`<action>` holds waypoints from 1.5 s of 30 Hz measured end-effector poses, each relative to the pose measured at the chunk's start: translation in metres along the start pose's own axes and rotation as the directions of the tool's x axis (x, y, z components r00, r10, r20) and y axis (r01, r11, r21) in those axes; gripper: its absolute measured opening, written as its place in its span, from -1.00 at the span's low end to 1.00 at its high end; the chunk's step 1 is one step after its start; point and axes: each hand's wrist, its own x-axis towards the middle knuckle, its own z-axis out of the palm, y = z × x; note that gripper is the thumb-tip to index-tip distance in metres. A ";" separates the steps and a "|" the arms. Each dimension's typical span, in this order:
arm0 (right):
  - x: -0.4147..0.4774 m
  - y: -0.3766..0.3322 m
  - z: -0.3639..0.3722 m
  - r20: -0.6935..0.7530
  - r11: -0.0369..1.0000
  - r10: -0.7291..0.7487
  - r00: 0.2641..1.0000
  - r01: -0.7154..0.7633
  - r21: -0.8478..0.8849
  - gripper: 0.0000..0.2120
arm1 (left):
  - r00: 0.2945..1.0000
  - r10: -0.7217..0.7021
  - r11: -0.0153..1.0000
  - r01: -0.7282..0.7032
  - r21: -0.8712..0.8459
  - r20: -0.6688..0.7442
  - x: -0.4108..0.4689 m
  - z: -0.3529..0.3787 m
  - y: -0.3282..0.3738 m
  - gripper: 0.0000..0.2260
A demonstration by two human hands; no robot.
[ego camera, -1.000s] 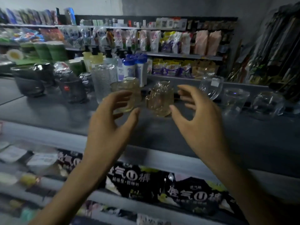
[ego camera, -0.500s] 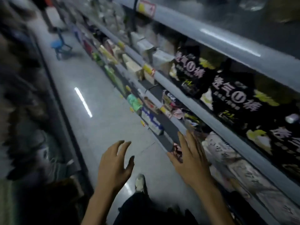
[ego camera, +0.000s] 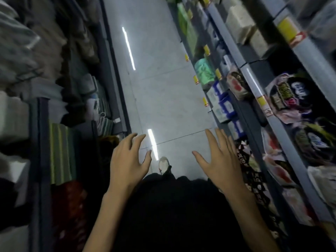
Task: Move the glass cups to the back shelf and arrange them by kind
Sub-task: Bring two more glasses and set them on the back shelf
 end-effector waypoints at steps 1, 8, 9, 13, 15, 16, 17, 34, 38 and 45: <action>0.012 -0.013 0.004 0.007 1.000 -0.008 1.000 0.008 -0.003 -0.24 | 1.000 -0.004 1.000 0.004 0.001 -0.002 0.010 -0.005 -0.011 -0.55; 0.092 -0.075 0.010 0.077 1.000 -0.012 0.997 0.013 -0.013 -0.25 | 0.999 -0.014 1.000 0.014 -0.022 0.029 0.087 -0.028 -0.046 -0.53; 0.104 -0.079 0.009 0.074 1.000 -0.006 0.997 0.007 -0.018 -0.25 | 0.999 -0.005 1.000 0.006 -0.026 0.035 0.101 -0.029 -0.048 -0.53; 0.163 -0.089 0.006 0.022 1.000 0.007 1.000 -0.007 -0.024 -0.28 | 0.998 0.012 0.999 -0.010 -0.039 0.061 0.168 -0.030 -0.054 -0.53; 0.203 -0.094 0.005 -0.025 1.000 0.011 1.000 -0.012 -0.010 -0.30 | 0.998 0.026 0.999 -0.023 -0.043 0.052 0.210 -0.030 -0.055 -0.54; 0.225 -0.096 0.004 -0.046 1.000 0.005 0.999 -0.006 -0.009 -0.29 | 0.999 0.029 0.999 -0.027 -0.045 0.044 0.233 -0.030 -0.056 -0.53; 0.248 -0.096 0.002 -0.061 1.000 -0.006 0.998 0.005 -0.016 -0.29 | 0.999 0.029 0.999 -0.027 -0.042 0.034 0.256 -0.030 -0.055 -0.53; 0.602 -0.121 -0.078 -0.181 1.000 -0.018 0.983 0.017 -0.005 -0.28 | 0.999 0.019 1.000 -0.020 -0.023 -0.028 0.613 -0.085 -0.046 -0.52; 0.680 -0.138 -0.082 -0.222 0.999 0.028 0.975 -0.031 -0.012 -0.28 | 0.994 0.105 0.994 -0.106 -0.038 -0.019 0.710 -0.092 -0.052 -0.53; 0.793 -0.186 -0.139 -0.422 0.993 0.115 0.899 -0.097 0.066 -0.40 | 0.884 0.466 0.883 -0.467 -0.049 -0.028 0.894 -0.149 -0.024 -0.54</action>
